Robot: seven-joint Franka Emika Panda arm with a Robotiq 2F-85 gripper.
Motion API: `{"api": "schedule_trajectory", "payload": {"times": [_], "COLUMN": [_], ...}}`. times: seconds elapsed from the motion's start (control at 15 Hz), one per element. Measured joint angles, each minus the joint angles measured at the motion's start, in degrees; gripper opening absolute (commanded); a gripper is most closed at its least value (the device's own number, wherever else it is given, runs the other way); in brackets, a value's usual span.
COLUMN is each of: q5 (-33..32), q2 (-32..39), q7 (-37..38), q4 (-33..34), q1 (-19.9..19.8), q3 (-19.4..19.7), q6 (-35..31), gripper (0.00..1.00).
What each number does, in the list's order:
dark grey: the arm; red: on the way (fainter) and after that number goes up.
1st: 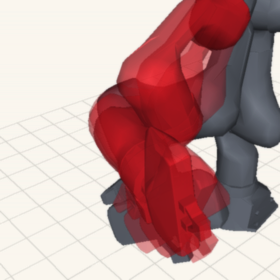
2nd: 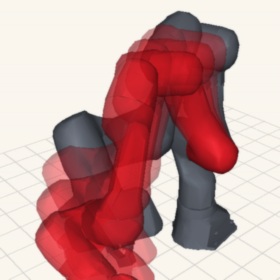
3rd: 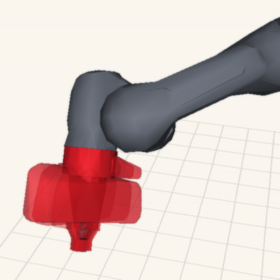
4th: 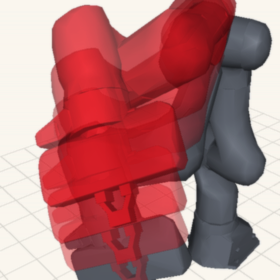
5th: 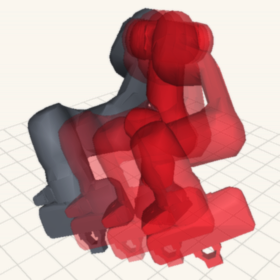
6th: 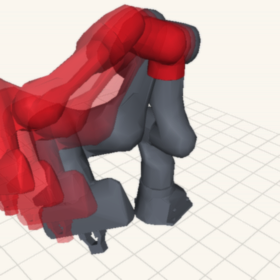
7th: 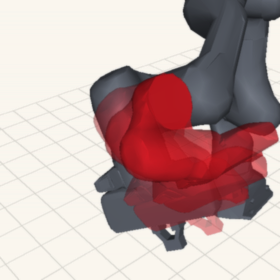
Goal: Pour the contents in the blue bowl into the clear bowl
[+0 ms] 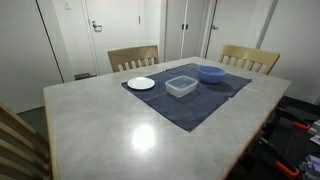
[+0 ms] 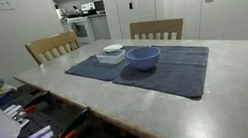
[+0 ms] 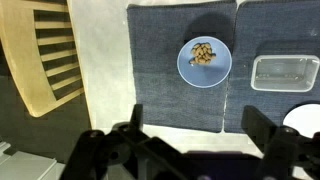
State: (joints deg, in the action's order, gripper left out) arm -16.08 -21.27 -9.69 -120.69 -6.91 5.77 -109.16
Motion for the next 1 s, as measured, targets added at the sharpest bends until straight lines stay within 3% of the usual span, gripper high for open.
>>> {"api": "schedule_trajectory", "payload": {"times": [0.6, 1.0], "q5": [0.00, 0.78], "q2": [0.01, 1.58], "q7": [0.09, -4.51], "q4": [0.00, 0.41], "q1": [0.01, 0.03], "q3": [0.15, 3.64], "q6": [0.01, -1.60], "gripper": [1.00, 1.00]}}
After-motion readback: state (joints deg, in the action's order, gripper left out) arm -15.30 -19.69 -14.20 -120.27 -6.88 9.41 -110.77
